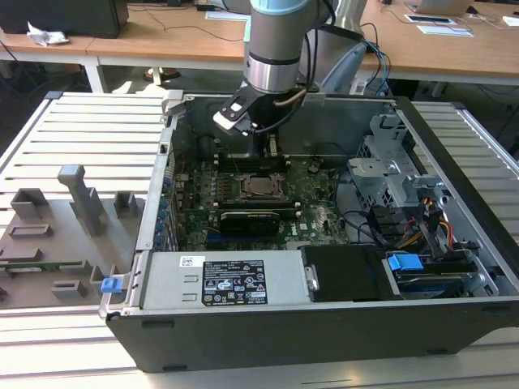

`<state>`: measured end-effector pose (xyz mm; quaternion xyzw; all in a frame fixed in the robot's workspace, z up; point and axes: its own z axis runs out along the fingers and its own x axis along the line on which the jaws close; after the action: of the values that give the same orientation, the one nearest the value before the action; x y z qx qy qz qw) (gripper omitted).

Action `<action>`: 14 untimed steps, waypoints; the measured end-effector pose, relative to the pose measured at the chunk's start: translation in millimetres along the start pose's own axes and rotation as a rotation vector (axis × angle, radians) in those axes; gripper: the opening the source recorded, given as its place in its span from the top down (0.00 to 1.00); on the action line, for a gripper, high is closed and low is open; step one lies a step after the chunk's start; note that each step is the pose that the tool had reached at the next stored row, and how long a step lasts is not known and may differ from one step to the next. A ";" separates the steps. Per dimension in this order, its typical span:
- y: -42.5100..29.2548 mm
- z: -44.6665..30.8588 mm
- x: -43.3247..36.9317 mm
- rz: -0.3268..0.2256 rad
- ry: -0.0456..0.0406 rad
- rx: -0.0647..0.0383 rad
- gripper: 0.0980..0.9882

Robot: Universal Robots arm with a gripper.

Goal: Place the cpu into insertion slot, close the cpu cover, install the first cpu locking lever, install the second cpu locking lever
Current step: 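Close the cpu cover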

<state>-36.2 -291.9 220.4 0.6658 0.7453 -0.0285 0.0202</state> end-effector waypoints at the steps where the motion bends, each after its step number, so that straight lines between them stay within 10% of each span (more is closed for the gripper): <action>1: -4.3 1.9 0.6 0.000 0.0000 0.000 0.99; 8: -28.2 14.3 4.2 -0.007 0.0000 -0.001 0.99; 14: -25.2 16.3 4.0 -0.011 -0.0001 -0.001 0.99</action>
<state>-61.8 -291.8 204.3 0.6619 0.7488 -0.0283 0.0204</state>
